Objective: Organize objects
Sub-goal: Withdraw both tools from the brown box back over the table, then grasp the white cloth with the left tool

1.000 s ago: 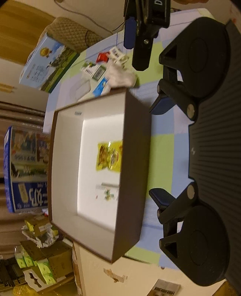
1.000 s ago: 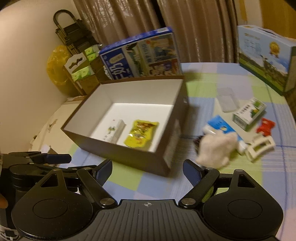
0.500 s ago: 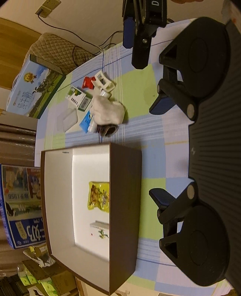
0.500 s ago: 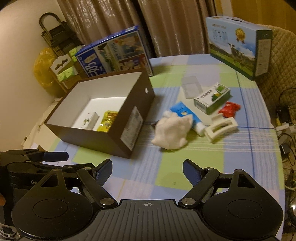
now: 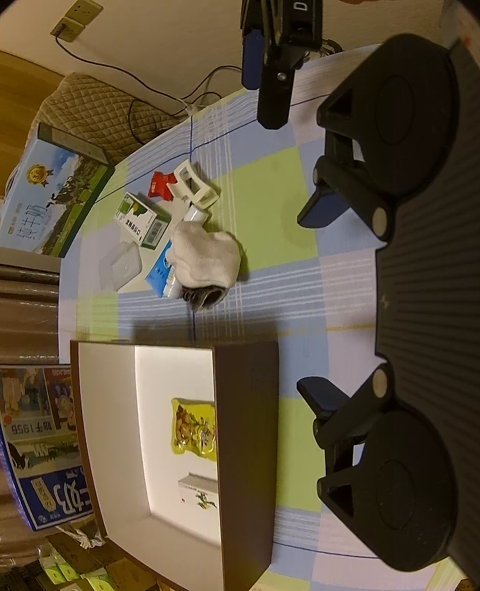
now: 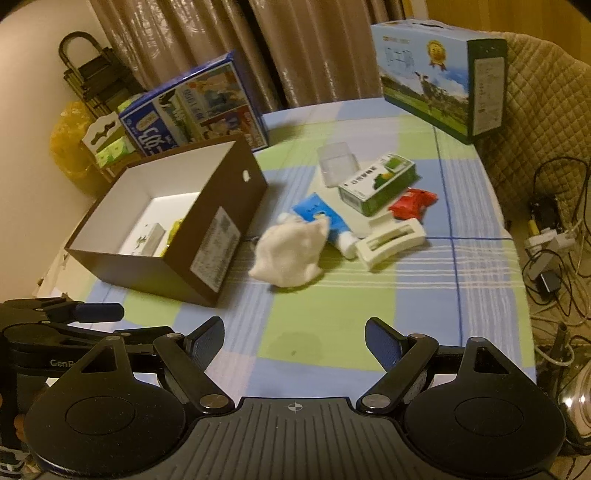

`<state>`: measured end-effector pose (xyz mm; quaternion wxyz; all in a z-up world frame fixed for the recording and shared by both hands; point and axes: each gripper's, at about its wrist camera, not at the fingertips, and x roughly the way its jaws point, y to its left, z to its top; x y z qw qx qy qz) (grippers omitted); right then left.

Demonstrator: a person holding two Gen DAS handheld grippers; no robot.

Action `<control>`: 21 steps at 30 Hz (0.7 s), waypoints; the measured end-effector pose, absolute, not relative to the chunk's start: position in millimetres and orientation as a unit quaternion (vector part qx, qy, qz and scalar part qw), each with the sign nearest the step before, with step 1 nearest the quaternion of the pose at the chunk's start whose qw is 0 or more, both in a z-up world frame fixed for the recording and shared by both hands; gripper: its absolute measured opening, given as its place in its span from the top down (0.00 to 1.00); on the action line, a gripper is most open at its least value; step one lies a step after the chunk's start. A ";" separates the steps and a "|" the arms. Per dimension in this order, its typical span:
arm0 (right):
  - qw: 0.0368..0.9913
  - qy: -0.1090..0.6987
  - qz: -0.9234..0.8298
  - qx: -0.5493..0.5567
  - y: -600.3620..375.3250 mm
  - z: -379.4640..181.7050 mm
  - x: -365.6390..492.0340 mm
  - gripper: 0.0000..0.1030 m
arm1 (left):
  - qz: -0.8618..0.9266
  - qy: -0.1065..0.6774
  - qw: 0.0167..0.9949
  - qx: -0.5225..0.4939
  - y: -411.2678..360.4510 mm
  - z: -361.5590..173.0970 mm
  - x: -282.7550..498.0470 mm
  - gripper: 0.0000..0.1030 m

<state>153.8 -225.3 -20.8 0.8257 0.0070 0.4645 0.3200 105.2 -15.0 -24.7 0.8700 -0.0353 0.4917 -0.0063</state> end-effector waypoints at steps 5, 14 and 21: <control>0.826 0.467 0.316 0.009 -235.5 -24.6 163.0 0.21 | -0.008 0.494 0.869 -0.030 -27.3 -25.5 111.8 0.16; 0.830 0.471 0.298 0.019 -254.9 -32.4 182.1 0.21 | -0.016 0.495 0.869 -0.017 -47.1 -28.3 130.4 0.16; 0.838 0.474 0.270 0.023 -267.0 -43.9 200.8 0.21 | -0.026 0.497 0.867 -0.003 -63.6 -38.0 153.6 0.15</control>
